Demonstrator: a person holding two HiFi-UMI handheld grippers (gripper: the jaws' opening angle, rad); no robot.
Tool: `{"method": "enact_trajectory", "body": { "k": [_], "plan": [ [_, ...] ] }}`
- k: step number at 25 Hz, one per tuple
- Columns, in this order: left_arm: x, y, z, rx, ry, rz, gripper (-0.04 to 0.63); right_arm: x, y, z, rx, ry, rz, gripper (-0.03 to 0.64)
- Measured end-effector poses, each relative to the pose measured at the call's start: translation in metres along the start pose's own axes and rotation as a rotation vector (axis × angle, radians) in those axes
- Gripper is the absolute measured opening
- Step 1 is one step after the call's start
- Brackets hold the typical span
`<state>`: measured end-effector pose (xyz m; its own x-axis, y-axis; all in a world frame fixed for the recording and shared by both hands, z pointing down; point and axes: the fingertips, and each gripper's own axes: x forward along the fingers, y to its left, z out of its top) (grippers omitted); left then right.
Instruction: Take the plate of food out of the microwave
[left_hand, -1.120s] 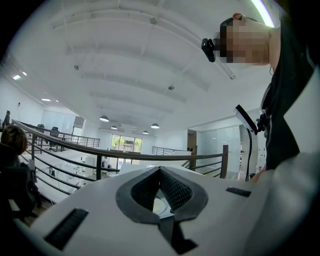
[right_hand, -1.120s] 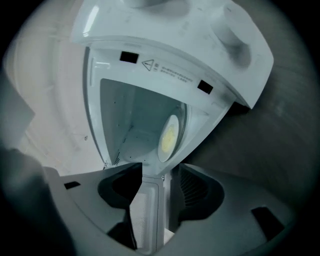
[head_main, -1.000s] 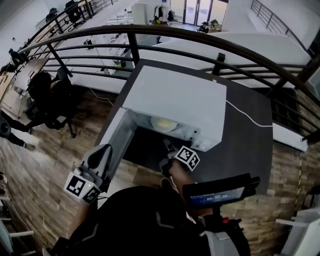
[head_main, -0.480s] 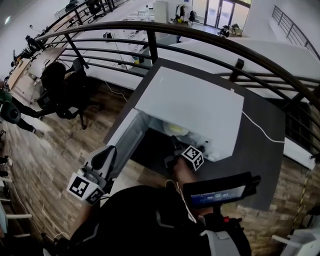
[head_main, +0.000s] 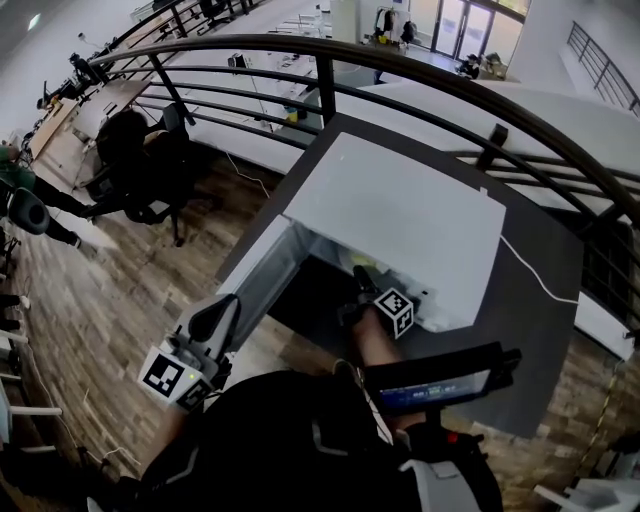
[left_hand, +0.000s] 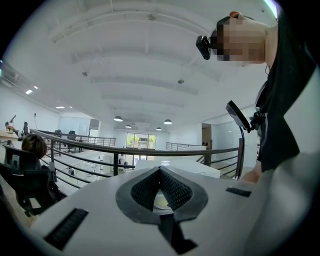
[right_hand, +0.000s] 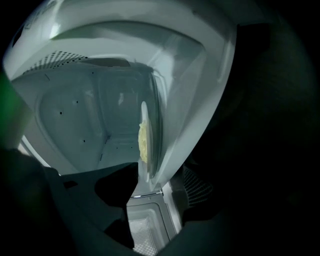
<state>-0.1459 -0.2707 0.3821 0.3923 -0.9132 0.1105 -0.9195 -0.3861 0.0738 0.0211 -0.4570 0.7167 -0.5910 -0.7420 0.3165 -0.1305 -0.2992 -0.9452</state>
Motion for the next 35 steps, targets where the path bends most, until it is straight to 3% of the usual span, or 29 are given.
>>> {"method": "enact_trajectory", "body": {
  "k": [10,16,29,35],
  "plan": [
    [-0.008,-0.003,0.001,0.005,0.001,0.018,0.005,0.01,-0.011,0.004,0.019,-0.01,-0.03,0.261],
    [-0.012,0.0,-0.002,0.0,0.014,0.024,0.005,0.005,-0.013,0.003,0.093,-0.023,-0.018,0.258],
    [-0.018,-0.002,-0.003,0.004,0.009,-0.027,0.005,-0.015,0.003,-0.008,0.125,-0.048,0.064,0.045],
    [-0.02,-0.001,-0.003,0.001,-0.004,-0.053,0.005,-0.022,0.004,-0.018,0.095,-0.034,0.07,0.02]
  ]
}}
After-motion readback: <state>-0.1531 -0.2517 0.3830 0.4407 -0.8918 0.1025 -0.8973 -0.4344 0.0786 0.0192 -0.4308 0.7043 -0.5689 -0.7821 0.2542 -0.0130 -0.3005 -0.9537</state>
